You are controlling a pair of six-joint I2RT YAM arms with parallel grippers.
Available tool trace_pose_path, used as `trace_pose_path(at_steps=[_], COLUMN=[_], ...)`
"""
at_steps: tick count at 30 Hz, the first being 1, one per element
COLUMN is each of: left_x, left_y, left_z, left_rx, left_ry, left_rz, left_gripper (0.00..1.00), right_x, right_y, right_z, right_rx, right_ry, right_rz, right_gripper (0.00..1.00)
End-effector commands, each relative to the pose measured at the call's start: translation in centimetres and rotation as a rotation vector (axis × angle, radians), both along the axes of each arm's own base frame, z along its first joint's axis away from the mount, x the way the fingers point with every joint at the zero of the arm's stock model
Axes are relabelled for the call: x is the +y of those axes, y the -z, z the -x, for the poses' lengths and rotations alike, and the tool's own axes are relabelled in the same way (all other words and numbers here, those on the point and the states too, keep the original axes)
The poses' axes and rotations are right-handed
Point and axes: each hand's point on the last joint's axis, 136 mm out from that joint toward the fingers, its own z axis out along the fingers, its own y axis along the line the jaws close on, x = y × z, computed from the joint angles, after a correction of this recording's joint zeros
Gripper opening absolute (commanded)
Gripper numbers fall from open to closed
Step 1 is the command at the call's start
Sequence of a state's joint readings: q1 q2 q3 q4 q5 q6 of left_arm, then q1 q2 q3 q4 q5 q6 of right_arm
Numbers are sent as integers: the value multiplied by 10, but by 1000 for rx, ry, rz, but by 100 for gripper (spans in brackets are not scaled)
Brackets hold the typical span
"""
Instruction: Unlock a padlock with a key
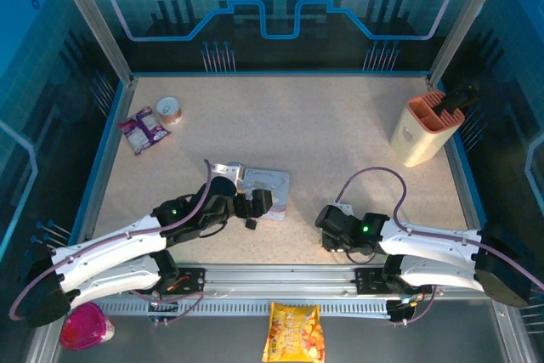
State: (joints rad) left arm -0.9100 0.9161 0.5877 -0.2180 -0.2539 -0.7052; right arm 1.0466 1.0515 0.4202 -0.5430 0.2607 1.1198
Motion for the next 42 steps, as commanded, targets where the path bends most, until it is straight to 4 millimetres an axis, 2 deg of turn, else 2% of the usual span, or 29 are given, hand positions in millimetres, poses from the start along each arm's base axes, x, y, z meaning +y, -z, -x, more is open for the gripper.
trace_pose_path(at_steps=[1, 10, 18, 25, 36, 42], left_x=[-7, -7, -8, -13, -34, -50], left_y=[-16, -15, -17, -17, -16, -11], left_z=[0, -1, -1, -2, 0, 7], left_rx=[-34, -32, -35, -29, -12, -1], left_ry=[21, 21, 22, 35, 116, 190], left_rz=[35, 33, 33, 33, 33, 24], left_gripper=[99, 99, 99, 99, 99, 99], right_x=[5, 11, 11, 9, 9, 7], right_y=[2, 3, 0, -11, -26, -42], right_z=[3, 1, -3, -8, -15, -20], right_rx=[12, 13, 4, -41, -104, -153], right_ry=[-21, -29, -32, -15, 19, 29], right_rz=[-8, -14, 12, -3, -62, -90], right_gripper=[25, 21, 9, 0, 0, 0])
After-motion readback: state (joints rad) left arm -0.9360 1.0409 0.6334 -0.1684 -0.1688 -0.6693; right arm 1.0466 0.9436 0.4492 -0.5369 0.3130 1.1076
